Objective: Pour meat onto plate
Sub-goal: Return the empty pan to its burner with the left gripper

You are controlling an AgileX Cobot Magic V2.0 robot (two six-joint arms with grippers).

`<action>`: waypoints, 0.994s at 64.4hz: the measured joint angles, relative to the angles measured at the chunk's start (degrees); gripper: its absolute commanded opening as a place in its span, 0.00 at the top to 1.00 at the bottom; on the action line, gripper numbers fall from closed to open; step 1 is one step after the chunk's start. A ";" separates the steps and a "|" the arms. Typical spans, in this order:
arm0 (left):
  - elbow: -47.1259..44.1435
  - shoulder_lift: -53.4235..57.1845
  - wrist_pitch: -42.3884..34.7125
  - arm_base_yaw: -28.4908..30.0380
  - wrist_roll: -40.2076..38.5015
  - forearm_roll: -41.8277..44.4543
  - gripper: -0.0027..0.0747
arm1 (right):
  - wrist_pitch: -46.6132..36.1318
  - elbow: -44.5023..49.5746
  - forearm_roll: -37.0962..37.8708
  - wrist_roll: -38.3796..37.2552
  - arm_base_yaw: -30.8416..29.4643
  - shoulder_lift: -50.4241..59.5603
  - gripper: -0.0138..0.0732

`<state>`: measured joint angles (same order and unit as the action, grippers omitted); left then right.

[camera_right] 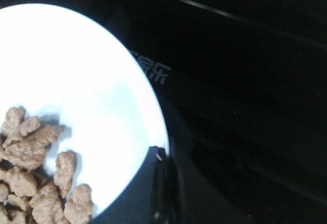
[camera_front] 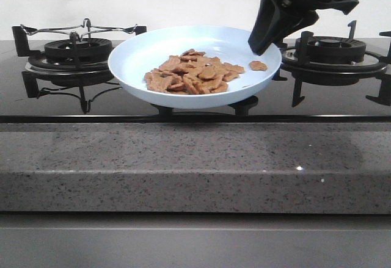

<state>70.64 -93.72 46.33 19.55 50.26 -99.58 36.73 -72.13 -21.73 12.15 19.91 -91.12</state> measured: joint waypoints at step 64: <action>3.31 -13.26 3.15 -1.60 2.04 -2.33 0.31 | 0.00 0.00 0.00 0.00 0.00 0.00 0.98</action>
<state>73.95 -106.98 49.48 17.95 52.31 -101.91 36.73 -72.13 -21.73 12.15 19.91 -91.12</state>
